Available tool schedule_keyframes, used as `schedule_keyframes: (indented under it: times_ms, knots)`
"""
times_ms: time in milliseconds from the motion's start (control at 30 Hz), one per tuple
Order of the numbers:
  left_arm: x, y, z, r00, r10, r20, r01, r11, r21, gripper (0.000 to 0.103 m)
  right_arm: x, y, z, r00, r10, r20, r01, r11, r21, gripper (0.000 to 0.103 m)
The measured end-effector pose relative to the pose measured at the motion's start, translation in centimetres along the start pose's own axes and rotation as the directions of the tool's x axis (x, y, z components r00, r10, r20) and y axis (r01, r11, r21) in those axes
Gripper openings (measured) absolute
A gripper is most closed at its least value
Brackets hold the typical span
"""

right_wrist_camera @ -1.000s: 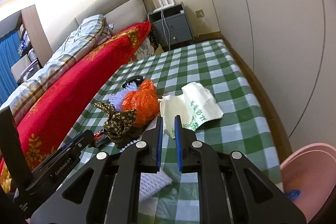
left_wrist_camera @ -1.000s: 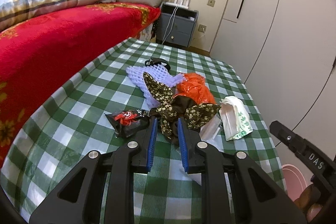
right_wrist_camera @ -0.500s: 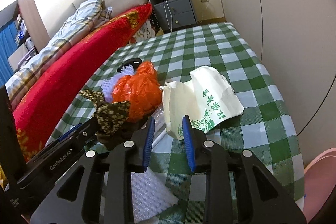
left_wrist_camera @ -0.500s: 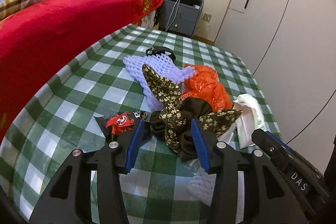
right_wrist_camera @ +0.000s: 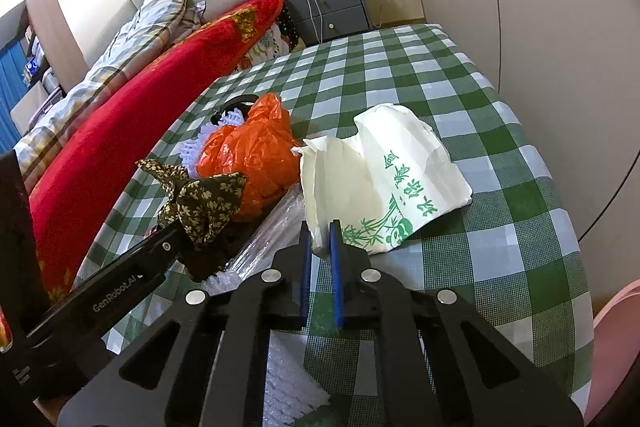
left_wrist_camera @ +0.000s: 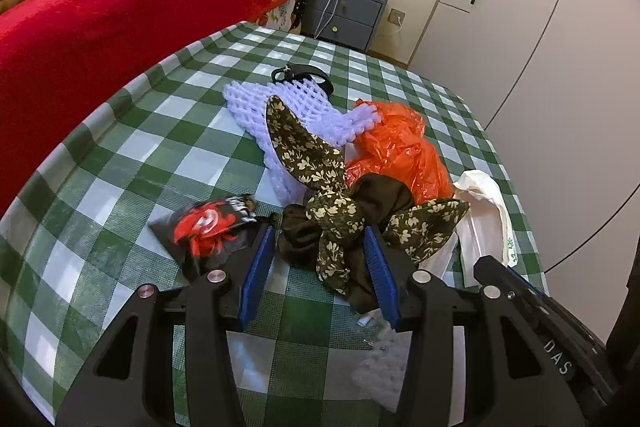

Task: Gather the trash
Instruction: 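Move both tools back to the table toward the white foam net and floral cloth, then lift the floral cloth with the left tool while the right tool lifts the white plastic bag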

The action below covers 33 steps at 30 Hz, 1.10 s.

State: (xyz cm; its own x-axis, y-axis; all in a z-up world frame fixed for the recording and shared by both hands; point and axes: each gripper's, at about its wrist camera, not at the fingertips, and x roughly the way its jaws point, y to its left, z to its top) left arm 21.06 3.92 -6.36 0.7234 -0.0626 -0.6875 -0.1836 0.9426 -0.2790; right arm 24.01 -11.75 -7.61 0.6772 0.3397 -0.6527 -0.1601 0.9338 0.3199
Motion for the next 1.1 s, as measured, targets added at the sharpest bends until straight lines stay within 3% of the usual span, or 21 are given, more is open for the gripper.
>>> schedule_keyframes:
  times_ms: [233, 633, 1100]
  knots:
    - [0.0, 0.0, -0.1, 1.000, -0.020, -0.008, 0.020, 1.000, 0.000, 0.022, -0.7, 0.6, 0.1, 1.000, 0.000, 0.021, 0.001, 1.000, -0.026, 0.005]
    - [-4.6, -0.6, 0.0, 0.996, 0.029, 0.089, -0.033, 0.999, 0.043, 0.020, -5.9, 2.4, 0.4, 0.997, -0.005, 0.082, 0.013, 0.995, -0.103, 0.004]
    - [-11.2, -2.2, -2.0, 0.989, -0.011, 0.148, -0.008, 0.991, 0.131, 0.020, -15.2, 2.6, -1.1, 0.986, -0.040, 0.162, 0.065, 0.986, -0.150, 0.004]
